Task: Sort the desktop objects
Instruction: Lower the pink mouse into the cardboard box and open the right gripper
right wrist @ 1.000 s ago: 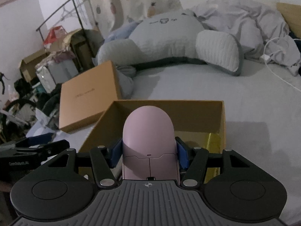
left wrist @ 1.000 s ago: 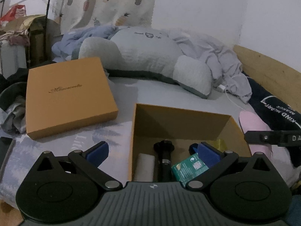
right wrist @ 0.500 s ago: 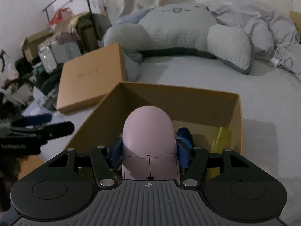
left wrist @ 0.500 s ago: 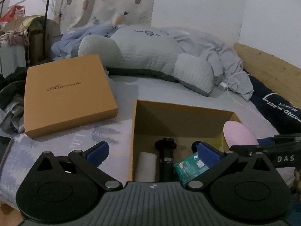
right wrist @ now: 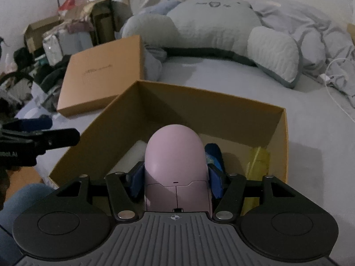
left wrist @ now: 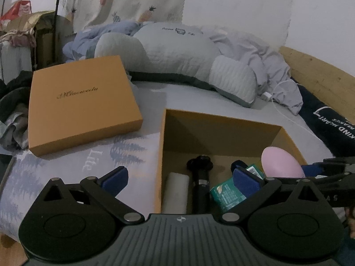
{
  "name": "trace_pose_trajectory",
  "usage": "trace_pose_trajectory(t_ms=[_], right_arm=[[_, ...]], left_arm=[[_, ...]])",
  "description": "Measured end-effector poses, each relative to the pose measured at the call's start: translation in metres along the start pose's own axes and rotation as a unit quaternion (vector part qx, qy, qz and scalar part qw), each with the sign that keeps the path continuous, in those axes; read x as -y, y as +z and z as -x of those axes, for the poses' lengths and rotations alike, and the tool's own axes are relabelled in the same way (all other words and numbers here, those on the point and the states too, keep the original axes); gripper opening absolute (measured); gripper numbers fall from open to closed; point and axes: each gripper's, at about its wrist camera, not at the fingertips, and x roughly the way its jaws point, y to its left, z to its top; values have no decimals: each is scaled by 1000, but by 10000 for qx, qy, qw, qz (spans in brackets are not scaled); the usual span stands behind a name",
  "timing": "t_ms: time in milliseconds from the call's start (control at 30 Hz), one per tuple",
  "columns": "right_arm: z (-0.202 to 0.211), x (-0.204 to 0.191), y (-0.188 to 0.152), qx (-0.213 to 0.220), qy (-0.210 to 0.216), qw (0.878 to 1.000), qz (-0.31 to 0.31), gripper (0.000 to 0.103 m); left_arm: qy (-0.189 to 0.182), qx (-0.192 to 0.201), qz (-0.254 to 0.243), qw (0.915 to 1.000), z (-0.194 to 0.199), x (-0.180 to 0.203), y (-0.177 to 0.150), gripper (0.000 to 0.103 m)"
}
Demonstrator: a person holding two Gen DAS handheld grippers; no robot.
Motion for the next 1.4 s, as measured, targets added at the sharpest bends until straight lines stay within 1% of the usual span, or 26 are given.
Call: trace_pose_trajectory(t_ms=[200, 400, 500, 633, 900, 1067, 1100, 1133, 1167, 1200, 1400], right_arm=[[-10, -9, -5, -155, -125, 9993, 325, 63], [-19, -14, -10, -278, -242, 9982, 477, 64], [-25, -19, -15, -349, -441, 9958, 724, 63], [-30, -26, -18, -383, -520, 9931, 978, 64], [-32, -32, -22, -563, -436, 9905, 1173, 64], [-31, -34, -22, -579, -434, 9897, 1234, 65], [-31, -34, -23, -588, -427, 9896, 1242, 65], [-30, -34, -23, -587, -430, 9894, 1254, 71], [-30, -34, -23, -585, -434, 9893, 1267, 78], [-29, -34, -23, -605, -394, 9890, 1289, 80], [-30, -38, -24, -634, -333, 9883, 1349, 80]], left_arm=[[28, -47, 48, 10000, -1, -4, -1, 103], [49, -83, 84, 9999, -2, -7, 0, 103], [59, -104, 103, 9999, -3, -8, 0, 103], [55, -116, 100, 9999, -3, -8, 0, 103], [67, -134, 77, 9999, -4, -7, 0, 103], [99, -152, 111, 9998, -4, -8, 0, 103], [102, -156, 115, 9998, -4, -8, 0, 103], [99, -164, 112, 9998, -4, -8, 0, 103], [95, -176, 104, 9997, -5, -8, 0, 103], [90, -187, 97, 9997, -5, -8, -1, 103], [79, -237, 68, 9997, -7, -7, -2, 103]])
